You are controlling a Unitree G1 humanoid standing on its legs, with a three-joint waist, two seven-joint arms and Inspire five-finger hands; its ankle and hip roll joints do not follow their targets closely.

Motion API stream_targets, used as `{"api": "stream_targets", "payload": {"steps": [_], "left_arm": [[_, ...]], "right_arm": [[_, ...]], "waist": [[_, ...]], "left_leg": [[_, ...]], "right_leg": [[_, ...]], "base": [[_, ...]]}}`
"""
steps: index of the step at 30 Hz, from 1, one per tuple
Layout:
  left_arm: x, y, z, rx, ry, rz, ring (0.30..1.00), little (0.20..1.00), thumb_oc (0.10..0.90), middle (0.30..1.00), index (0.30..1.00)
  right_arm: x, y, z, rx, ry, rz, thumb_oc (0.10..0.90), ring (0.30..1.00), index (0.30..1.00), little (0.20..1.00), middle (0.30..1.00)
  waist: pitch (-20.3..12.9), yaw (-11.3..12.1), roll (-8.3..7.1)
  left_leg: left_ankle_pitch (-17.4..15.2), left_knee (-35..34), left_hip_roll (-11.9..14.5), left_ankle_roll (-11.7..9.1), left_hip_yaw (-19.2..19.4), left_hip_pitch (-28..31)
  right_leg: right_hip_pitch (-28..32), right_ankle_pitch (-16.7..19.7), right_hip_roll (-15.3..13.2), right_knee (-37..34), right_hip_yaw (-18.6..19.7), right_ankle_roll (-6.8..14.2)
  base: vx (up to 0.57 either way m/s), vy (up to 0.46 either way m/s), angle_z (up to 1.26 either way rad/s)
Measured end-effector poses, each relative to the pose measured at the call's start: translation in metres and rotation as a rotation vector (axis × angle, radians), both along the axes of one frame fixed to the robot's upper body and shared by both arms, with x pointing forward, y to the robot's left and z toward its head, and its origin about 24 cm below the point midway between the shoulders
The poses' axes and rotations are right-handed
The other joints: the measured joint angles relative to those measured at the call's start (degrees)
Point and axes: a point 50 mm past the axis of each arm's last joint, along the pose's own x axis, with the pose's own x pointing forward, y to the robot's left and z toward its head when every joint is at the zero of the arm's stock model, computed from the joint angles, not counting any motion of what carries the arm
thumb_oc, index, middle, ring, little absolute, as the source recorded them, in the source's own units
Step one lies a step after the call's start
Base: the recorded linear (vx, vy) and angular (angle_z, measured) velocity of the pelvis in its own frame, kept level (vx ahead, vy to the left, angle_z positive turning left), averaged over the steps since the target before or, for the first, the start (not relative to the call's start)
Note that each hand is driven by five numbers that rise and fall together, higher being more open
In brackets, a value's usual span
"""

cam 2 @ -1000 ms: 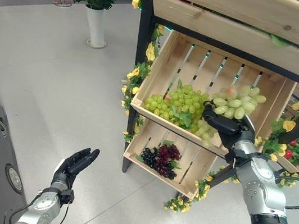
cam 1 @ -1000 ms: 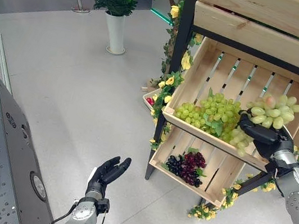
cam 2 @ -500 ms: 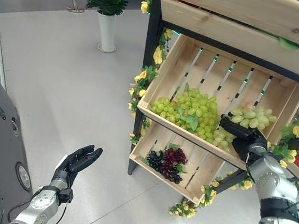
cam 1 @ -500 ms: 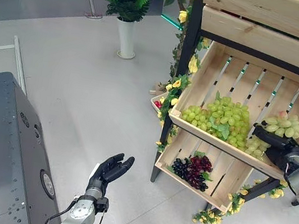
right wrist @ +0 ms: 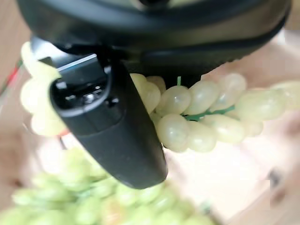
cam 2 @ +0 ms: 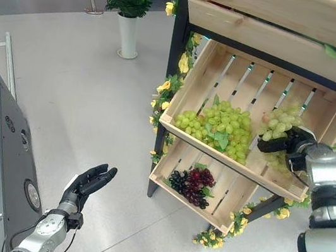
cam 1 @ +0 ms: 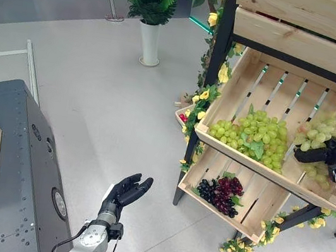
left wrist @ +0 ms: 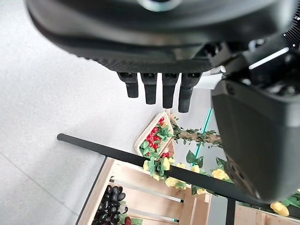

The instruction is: Pick up the fruits from the basket on one side to the basket on the other side

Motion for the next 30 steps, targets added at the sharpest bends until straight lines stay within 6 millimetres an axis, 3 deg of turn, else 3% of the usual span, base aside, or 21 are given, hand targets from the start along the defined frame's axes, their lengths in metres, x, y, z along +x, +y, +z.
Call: {"api": "stream_targets", "payload": {"steps": [4, 9, 10, 30], "left_arm": [[0.001, 0.0, 0.0, 0.001, -0.002, 0.001, 0.9, 0.9, 0.8, 0.9, 0.9], [0.001, 0.0, 0.001, 0.001, -0.004, 0.002, 0.9, 0.9, 0.8, 0.9, 0.9], [0.001, 0.0, 0.001, 0.001, -0.004, 0.002, 0.9, 0.9, 0.8, 0.9, 0.9], [0.002, 0.001, 0.001, 0.0, -0.005, -0.001, 0.9, 0.9, 0.8, 0.9, 0.9]], "right_arm": [[0.008, 0.003, 0.027, -0.181, 0.017, 0.055, 0.4, 0.3, 0.3, 0.3, 0.3], [0.011, 0.007, 0.037, -0.177, 0.0, 0.077, 0.406, 0.309, 0.309, 0.309, 0.309], [0.011, 0.007, 0.036, -0.176, 0.005, 0.08, 0.8, 0.9, 0.9, 0.9, 0.9], [0.011, 0.008, 0.037, -0.181, 0.0, 0.079, 0.8, 0.9, 0.9, 0.9, 0.9]], "waist": [[0.0, 0.34, 0.08], [0.0, 1.42, 0.08], [0.0, 1.71, 0.08], [0.02, 1.82, 0.04]], "left_leg": [[0.0, 0.0, 0.01, 0.0, -0.01, 0.01], [0.0, 0.0, 0.0, 0.0, -0.09, 0.0], [0.0, 0.0, 0.0, 0.0, -0.12, -0.01], [0.0, 0.0, 0.01, 0.01, -0.1, -0.05]], "right_leg": [[0.01, 0.0, 0.0, 0.0, -0.02, 0.0], [0.04, 0.0, -0.01, 0.0, -0.11, 0.0], [0.04, -0.01, -0.02, 0.0, -0.14, -0.01], [0.01, -0.07, -0.03, 0.0, -0.12, 0.05]], "base": [[0.0, 0.0, 0.0], [0.0, 0.0, 0.0], [0.0, 0.0, 0.0], [0.0, 0.0, 0.0]]}}
